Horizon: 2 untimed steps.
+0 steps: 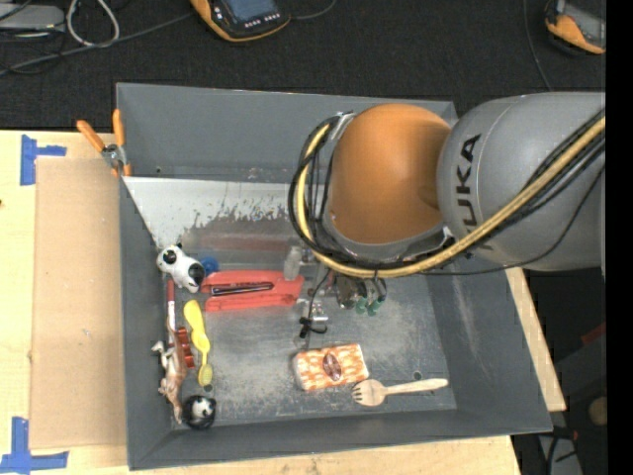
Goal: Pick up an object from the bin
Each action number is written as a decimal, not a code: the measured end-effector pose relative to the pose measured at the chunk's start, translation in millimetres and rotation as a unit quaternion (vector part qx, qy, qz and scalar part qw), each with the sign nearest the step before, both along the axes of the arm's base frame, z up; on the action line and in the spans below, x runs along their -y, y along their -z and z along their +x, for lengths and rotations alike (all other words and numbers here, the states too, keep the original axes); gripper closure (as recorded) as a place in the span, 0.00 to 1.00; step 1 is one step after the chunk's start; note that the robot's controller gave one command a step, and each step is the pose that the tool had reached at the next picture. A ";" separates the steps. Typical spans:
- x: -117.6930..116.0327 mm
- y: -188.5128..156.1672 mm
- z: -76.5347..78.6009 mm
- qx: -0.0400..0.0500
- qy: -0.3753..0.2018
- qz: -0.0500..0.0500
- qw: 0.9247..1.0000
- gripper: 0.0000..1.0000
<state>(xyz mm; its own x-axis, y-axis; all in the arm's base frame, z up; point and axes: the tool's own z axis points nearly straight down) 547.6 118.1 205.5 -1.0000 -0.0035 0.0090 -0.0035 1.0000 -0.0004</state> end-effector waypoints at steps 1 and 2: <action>0.7 -4.6 1.5 0.004 0.002 0.000 1.000 0.00; 21.1 68.7 -14.8 0.005 0.029 0.001 1.000 0.00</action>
Offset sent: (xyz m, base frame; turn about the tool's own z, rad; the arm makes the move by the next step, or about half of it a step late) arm -0.0239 -0.0329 -0.1064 0.0927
